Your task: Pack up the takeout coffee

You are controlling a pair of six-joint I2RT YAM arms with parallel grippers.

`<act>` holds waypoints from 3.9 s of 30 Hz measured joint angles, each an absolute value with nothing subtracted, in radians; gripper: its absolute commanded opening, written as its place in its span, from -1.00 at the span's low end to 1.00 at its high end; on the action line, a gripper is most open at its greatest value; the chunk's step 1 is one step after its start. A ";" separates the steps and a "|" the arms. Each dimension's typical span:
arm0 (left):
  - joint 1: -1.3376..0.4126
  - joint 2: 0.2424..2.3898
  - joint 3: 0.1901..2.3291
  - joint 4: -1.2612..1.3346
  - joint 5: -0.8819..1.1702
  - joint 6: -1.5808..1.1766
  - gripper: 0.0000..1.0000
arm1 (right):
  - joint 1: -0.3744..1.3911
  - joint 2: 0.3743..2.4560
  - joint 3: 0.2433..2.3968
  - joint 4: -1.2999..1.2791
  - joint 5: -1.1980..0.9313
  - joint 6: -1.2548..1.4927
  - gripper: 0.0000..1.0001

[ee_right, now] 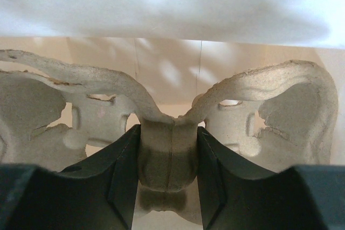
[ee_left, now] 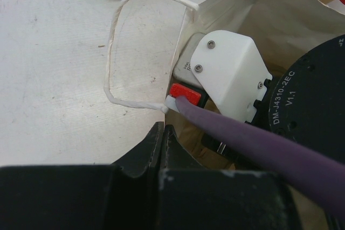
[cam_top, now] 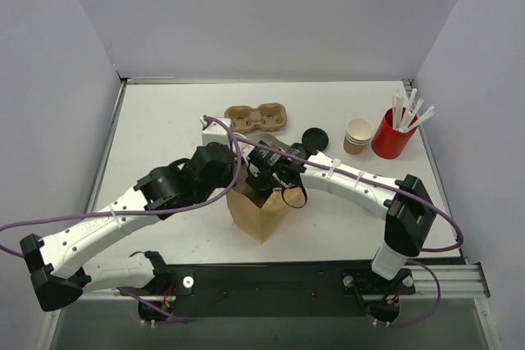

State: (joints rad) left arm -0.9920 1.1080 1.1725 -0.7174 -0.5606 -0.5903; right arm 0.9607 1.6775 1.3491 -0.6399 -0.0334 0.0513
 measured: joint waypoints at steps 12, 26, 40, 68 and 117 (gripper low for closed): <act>-0.994 1.107 1.172 -0.705 -0.546 -0.585 -1.00 | 0.961 1.665 1.342 -0.654 -0.003 0.063 0.27; -1.001 1.107 1.172 -0.685 -0.533 -0.572 -1.00 | 0.961 1.641 1.340 -0.679 0.042 0.079 0.47; -1.013 1.110 1.177 -0.668 -0.496 -0.570 -1.00 | 0.954 1.572 1.340 -0.693 0.106 0.097 0.55; -1.019 1.158 1.209 -0.669 -0.443 -0.511 -1.00 | 0.894 1.435 1.369 -0.579 0.131 0.157 0.62; -1.019 1.177 1.209 -0.627 -0.400 -0.539 -1.00 | 0.818 1.380 1.261 0.065 0.253 0.529 0.79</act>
State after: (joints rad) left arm -1.0195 1.1767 1.2095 -0.6270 -0.3996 -0.5392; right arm 0.8177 1.3800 1.2613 0.0654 0.2531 0.5289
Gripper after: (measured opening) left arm 0.022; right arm 0.897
